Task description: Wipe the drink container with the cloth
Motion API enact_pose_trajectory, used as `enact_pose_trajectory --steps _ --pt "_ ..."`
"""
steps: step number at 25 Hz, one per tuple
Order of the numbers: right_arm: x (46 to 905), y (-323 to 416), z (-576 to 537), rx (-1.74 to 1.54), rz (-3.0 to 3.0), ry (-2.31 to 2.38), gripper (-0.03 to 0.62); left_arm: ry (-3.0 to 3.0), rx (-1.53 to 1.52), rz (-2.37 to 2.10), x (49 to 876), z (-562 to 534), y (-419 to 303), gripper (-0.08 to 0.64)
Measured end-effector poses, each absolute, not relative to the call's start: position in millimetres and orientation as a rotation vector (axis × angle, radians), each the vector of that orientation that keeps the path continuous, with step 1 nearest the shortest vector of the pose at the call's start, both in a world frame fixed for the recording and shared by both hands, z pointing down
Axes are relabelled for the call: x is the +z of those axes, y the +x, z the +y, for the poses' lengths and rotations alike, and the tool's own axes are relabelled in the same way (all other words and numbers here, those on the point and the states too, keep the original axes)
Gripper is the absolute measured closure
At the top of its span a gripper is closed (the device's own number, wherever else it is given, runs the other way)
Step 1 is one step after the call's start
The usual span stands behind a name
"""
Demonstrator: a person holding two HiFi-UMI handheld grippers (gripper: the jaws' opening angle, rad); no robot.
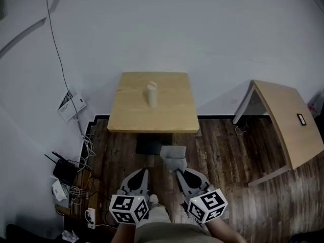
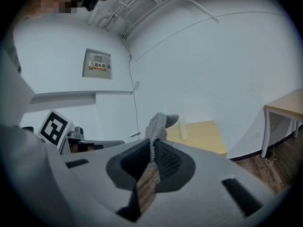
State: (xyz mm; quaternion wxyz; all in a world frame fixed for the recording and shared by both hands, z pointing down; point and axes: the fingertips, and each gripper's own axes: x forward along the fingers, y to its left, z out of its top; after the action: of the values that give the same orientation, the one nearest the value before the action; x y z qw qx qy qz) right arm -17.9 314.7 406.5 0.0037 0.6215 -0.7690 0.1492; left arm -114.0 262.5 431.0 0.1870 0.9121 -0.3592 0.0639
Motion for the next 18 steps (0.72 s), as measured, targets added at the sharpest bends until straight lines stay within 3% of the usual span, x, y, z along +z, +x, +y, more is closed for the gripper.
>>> enact_pose_trajectory --steps 18 --pt "406.9 -20.6 148.0 0.458 -2.398 2.017 0.578 2.597 0.199 -0.925 434.1 89.0 -109.9 0.558"
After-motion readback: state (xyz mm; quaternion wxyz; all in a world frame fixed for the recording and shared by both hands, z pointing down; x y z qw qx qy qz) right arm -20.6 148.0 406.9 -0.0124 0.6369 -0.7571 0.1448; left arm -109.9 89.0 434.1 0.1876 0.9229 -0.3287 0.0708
